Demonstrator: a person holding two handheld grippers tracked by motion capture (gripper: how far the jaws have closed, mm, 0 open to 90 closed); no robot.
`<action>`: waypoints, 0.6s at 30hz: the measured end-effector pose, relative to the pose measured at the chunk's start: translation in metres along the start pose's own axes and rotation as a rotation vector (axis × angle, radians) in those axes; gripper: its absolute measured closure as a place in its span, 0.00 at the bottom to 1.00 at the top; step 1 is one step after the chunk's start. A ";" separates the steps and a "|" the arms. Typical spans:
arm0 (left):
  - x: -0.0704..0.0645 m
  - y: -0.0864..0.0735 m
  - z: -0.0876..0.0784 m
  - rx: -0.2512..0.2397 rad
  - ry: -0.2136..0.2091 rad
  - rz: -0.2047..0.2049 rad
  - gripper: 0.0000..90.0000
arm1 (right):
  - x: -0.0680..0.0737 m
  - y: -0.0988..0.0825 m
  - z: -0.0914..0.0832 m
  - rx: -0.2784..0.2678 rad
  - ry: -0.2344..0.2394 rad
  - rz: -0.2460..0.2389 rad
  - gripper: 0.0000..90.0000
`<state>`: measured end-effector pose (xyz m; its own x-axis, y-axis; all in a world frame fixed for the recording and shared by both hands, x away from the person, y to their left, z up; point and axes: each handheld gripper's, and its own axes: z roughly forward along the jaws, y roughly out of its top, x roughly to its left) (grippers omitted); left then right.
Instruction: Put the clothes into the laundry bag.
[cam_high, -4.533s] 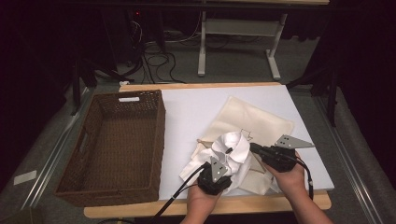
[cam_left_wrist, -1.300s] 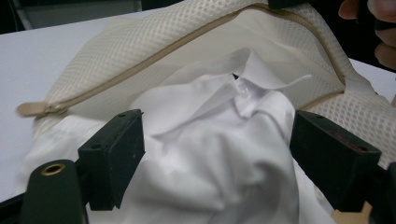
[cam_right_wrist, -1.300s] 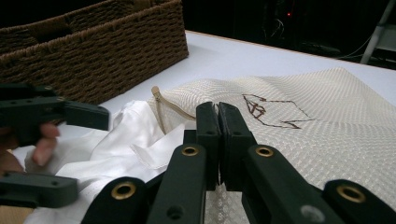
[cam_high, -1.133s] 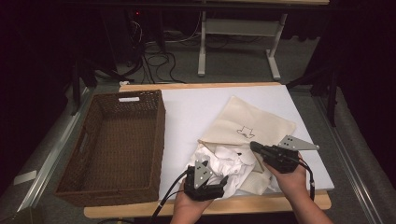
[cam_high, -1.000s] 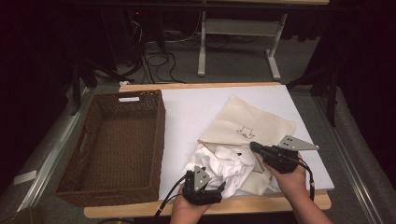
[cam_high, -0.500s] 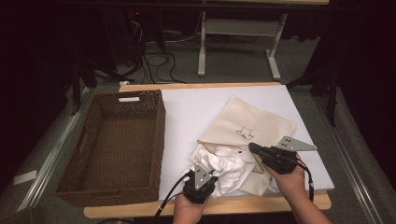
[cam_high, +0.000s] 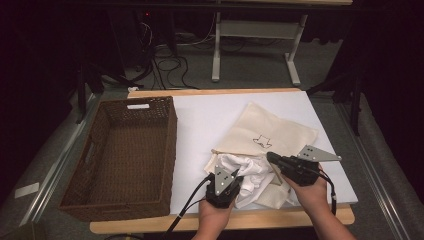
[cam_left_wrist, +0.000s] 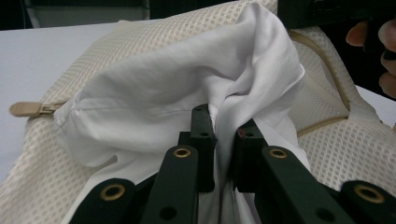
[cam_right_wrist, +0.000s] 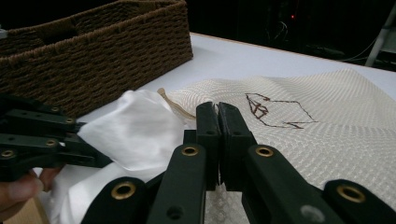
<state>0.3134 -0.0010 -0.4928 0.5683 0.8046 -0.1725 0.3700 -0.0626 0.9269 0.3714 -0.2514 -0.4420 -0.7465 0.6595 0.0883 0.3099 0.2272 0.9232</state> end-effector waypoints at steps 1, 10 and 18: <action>-0.002 0.002 0.007 0.002 -0.003 0.003 0.91 | 0.000 0.000 0.000 0.000 0.002 0.003 0.99; -0.003 0.005 0.040 0.078 0.004 0.036 0.90 | 0.003 0.001 0.000 -0.007 0.010 -0.003 0.99; 0.005 -0.001 0.051 0.054 0.015 -0.036 0.76 | 0.004 0.001 0.001 -0.004 0.015 -0.009 0.99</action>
<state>0.3535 -0.0270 -0.5114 0.5426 0.8158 -0.2000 0.4298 -0.0650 0.9006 0.3688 -0.2481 -0.4412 -0.7582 0.6464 0.0854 0.3008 0.2306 0.9254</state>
